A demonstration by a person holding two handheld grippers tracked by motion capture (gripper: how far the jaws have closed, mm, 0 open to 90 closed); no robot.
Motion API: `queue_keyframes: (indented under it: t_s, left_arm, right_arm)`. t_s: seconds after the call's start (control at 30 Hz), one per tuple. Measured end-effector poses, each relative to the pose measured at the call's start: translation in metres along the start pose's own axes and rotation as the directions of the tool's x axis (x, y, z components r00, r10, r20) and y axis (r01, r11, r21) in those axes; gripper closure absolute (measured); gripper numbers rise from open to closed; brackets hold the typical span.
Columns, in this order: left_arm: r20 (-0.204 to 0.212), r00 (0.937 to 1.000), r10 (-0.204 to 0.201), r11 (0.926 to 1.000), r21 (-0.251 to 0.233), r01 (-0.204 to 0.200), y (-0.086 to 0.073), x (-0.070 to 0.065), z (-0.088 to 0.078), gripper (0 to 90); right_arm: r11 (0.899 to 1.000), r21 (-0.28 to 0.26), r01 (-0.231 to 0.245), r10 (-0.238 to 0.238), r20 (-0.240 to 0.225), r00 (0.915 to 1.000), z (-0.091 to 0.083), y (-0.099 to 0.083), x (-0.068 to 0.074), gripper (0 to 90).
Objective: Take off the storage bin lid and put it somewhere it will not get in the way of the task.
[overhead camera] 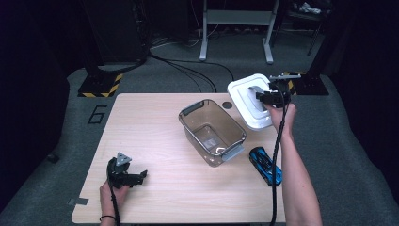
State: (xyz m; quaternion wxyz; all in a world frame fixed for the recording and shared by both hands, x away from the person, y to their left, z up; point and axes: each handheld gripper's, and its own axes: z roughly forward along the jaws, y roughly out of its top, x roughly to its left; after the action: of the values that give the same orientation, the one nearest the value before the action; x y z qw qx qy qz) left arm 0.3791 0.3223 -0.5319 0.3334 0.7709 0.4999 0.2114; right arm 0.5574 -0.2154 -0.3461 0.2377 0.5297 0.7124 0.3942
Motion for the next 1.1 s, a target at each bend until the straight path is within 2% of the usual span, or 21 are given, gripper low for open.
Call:
queue_keyframes:
  t_s: [0.13, 0.4, 0.47, 0.83, 0.9, 1.0, 1.03, 1.1]
  left_arm:
    - [0.000, 1.0000, 0.000, 1.0000, 0.000, 0.000, 0.000, 0.000, 0.000, 0.8]
    - [0.002, 1.0000, -0.001, 1.0000, 0.001, 0.001, 0.000, 0.000, 0.000, 0.8]
    - [0.002, 1.0000, 0.001, 1.0000, -0.001, -0.001, 0.000, 0.000, 0.000, 0.8]
    - [0.003, 1.0000, 0.002, 1.0000, 0.003, -0.002, 0.000, 0.000, 0.000, 0.9]
    - [0.002, 1.0000, 0.003, 1.0000, 0.003, -0.003, 0.000, 0.000, 0.000, 0.8]
    - [0.002, 1.0000, 0.003, 1.0000, 0.003, -0.003, 0.000, 0.000, 0.000, 0.8]
    - [0.002, 1.0000, 0.002, 1.0000, 0.003, -0.002, 0.000, 0.000, 0.000, 0.8]
    - [0.003, 1.0000, 0.002, 1.0000, 0.004, -0.002, 0.000, 0.000, 0.000, 0.8]
  right_arm:
    - [1.000, 0.009, -0.010, 0.010, 0.015, 0.9998, 0.012, -0.010, -0.003, 66.6]
    - [0.999, 0.048, -0.019, 0.019, 0.007, 0.9998, 0.036, -0.028, -0.008, 66.6]
    - [0.998, 0.058, -0.034, 0.034, 0.000, 0.9994, 0.042, -0.032, -0.009, 66.6]
    - [0.994, 0.100, -0.031, 0.031, 0.005, 0.9995, 0.075, -0.058, -0.007, 66.6]
    - [0.994, 0.108, -0.028, 0.028, 0.003, 0.9996, 0.076, -0.059, -0.007, 66.6]
    - [0.991, 0.125, -0.055, 0.055, 0.008, 0.9985, 0.084, -0.066, -0.007, 66.6]
    - [0.992, 0.120, -0.042, 0.041, 0.005, 0.9991, 0.086, -0.067, -0.008, 66.6]
    - [0.990, 0.133, -0.052, 0.051, 0.012, 0.9986, 0.090, -0.069, -0.006, 66.6]
